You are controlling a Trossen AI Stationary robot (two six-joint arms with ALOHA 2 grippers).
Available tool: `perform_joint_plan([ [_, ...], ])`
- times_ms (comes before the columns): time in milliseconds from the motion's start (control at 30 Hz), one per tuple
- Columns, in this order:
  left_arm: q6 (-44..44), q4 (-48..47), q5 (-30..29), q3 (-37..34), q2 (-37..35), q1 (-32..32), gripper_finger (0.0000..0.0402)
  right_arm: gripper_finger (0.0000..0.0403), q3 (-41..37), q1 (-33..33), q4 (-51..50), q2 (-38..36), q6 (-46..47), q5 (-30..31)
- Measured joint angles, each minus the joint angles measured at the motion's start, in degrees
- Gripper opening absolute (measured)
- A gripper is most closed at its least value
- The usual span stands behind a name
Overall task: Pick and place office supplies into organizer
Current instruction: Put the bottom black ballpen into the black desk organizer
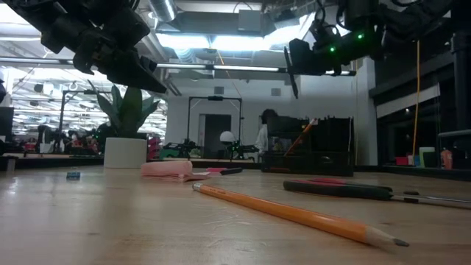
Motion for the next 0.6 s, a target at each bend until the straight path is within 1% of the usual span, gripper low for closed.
perform_joint_plan([
  [200, 0.0, 0.0, 0.0, 0.0, 0.0, 0.0, 0.0001, 0.0021, 0.0, -1.7, 1.8, 4.5, 0.1, -0.1],
  [467, 0.0, 0.0, 0.0, 0.0, 0.0, 0.0, 0.0002, 0.0021, 0.0, -3.6, 10.4, 13.9, 0.2, -1.1],
  [600, 0.0, 0.0, 0.0, 0.0, 0.0, 0.0, 0.0003, 0.0021, 0.0, -4.2, 10.7, 16.5, 1.5, -1.2],
])
